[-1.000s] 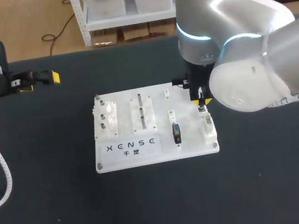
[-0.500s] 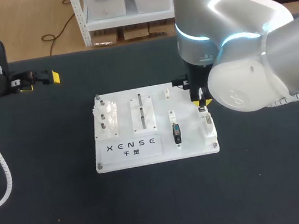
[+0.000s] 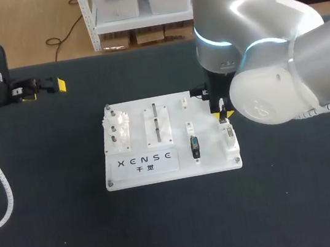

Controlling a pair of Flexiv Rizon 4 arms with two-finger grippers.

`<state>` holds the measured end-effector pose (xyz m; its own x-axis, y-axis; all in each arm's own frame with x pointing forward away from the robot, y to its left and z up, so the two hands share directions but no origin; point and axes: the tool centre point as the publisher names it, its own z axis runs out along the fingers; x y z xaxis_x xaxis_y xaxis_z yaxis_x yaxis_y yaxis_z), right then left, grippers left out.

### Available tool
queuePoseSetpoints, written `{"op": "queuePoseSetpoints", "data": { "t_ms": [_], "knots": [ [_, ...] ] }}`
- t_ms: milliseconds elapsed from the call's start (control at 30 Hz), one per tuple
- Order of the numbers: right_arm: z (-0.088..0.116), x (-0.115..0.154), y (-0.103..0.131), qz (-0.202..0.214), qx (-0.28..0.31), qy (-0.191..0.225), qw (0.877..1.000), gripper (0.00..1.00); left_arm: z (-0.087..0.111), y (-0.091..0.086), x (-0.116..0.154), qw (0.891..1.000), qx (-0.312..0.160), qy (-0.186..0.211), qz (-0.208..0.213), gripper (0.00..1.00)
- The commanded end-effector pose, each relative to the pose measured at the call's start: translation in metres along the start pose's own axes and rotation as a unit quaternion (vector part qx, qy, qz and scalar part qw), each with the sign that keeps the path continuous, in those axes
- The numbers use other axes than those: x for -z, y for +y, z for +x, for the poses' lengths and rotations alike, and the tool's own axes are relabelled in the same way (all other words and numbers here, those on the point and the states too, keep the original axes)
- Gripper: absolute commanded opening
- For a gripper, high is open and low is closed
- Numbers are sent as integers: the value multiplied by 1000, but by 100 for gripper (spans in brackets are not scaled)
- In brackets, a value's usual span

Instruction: Insert the USB connector, Ethernet cable, and multi-pin plug into their matching sockets one by one.

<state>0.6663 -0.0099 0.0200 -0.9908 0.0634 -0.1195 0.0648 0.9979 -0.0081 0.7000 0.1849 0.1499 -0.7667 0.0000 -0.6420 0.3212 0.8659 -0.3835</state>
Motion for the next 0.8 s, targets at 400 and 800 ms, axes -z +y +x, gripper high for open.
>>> {"op": "queuePoseSetpoints", "data": {
  "t_ms": [400, 800],
  "knots": [
    [4, -28, -10, 21, -17, 16, 999, 0, 0, 0, 0, 1000, 0, 0, 0, 100],
    [0, -25, -13, 14, -23, 13, 1000, 30, 0, 0, 0, 1000, 0, 0, 0, 100]
  ]
}}
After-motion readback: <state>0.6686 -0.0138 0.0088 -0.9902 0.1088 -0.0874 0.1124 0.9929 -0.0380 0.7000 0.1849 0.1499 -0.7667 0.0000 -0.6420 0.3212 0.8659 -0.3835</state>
